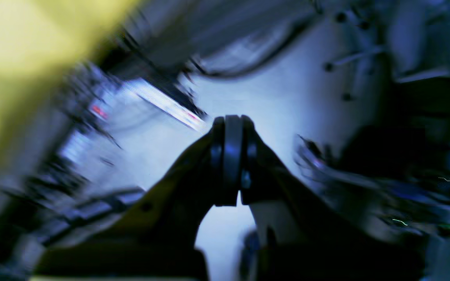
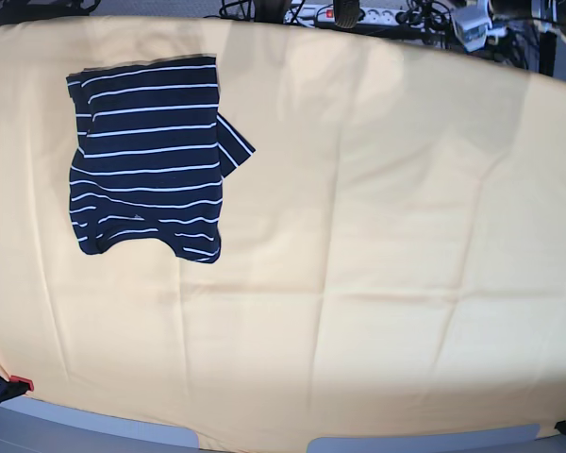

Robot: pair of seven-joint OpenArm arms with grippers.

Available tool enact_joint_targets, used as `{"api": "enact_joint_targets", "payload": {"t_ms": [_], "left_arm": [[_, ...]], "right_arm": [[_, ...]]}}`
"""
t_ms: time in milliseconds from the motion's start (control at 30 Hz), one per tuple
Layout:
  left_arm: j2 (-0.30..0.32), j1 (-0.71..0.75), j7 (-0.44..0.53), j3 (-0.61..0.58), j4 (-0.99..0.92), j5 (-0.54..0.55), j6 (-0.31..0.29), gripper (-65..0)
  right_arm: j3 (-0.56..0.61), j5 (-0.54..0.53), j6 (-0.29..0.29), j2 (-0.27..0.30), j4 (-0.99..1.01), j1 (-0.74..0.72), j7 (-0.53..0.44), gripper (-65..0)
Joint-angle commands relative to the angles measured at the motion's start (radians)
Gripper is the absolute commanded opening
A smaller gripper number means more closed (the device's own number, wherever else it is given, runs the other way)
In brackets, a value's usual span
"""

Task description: Fold the T-shirt properly

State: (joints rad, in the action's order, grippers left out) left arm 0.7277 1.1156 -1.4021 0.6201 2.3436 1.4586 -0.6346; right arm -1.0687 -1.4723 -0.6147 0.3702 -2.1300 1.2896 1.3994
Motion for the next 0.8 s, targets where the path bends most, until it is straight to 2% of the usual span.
{"api": "enact_joint_targets", "payload": {"t_ms": [0,133,233,367,433,533,667,767], "left_arm": [[-0.005,0.051,0.006,0.006,0.013,0.025,0.005,-65.0],[-0.068,0.193,0.006,0.005,0.013,0.025,0.006,-65.0],[-0.124,0.193,0.006,0.004,0.013,0.005,-0.03,-65.0],[-0.216,0.193,0.006,-0.006,0.013,-0.121,-0.046,-65.0],[-0.244,0.193,0.021,-0.026,0.0,-0.173,-0.046,-65.0],[-0.248,0.193,0.046,-0.093,-0.055,-0.23,-0.045,-65.0],[-0.248,0.193,0.103,-0.23,-0.174,-0.312,-0.045,-65.0],[-0.248,0.193,0.161,-0.335,-0.287,-0.418,-0.013,-65.0]], "right_arm": [[-0.009,-0.011,-0.016,-0.006,-0.008,0.019,-0.003,-65.0],[0.013,-0.011,-0.014,-0.032,-0.003,0.019,-0.003,-65.0],[0.055,-0.011,-0.033,-0.035,0.012,0.019,-0.003,-65.0],[0.198,-0.011,-0.061,-0.035,0.077,0.019,-0.003,-65.0],[0.298,-0.011,-0.083,-0.035,0.126,0.019,-0.003,-65.0],[0.446,-0.011,-0.083,-0.027,0.207,0.019,-0.003,-65.0],[0.6,0.114,-0.083,-0.021,0.331,-0.008,-0.003,-65.0],[0.687,0.216,-0.083,-0.021,0.432,-0.077,-0.003,-65.0]]}}
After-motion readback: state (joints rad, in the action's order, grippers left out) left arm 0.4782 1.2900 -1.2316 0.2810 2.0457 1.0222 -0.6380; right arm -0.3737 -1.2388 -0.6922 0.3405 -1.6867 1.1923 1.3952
